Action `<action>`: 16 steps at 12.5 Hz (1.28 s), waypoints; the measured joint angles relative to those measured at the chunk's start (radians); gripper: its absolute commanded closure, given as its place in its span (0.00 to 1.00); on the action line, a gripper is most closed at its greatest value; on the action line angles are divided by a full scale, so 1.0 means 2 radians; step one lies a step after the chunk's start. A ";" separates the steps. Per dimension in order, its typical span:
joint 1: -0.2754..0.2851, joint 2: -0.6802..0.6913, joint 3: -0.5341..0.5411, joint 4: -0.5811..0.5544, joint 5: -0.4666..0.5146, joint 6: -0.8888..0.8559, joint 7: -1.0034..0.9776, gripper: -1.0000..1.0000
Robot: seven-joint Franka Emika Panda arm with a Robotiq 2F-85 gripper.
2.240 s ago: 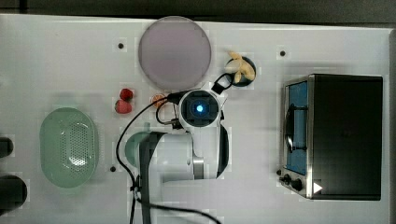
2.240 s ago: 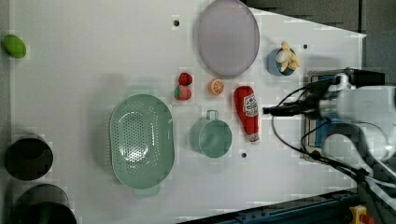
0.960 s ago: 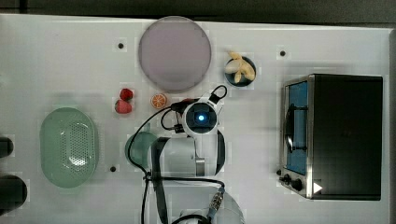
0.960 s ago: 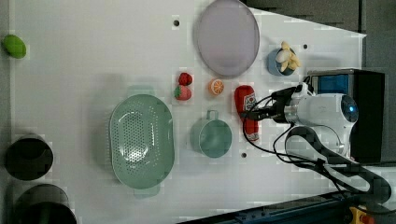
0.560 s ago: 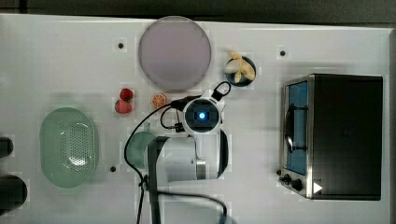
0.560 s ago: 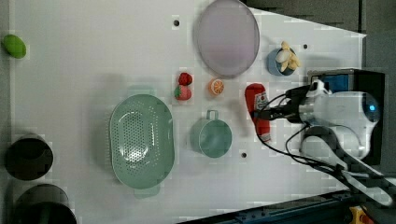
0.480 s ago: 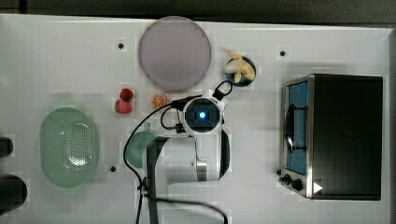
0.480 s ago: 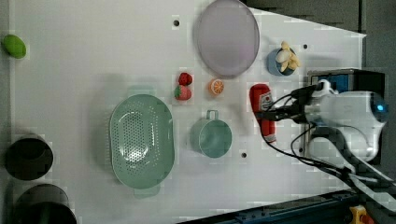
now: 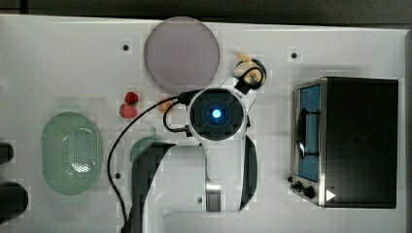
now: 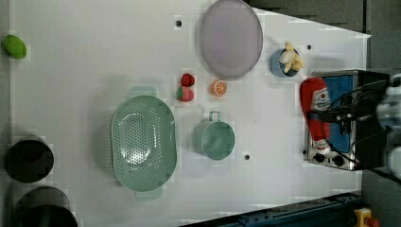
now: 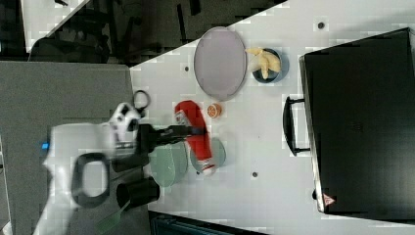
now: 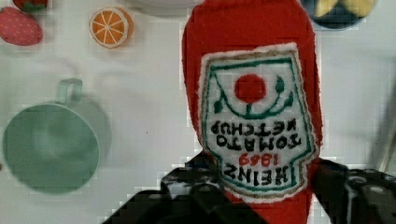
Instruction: Pick Ketchup from the table and place it in strainer.
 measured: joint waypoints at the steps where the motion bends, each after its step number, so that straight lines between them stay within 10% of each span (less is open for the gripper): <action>1: 0.000 -0.014 0.001 0.016 0.002 -0.026 0.002 0.41; 16: 0.045 0.094 0.263 0.051 0.049 0.054 0.307 0.41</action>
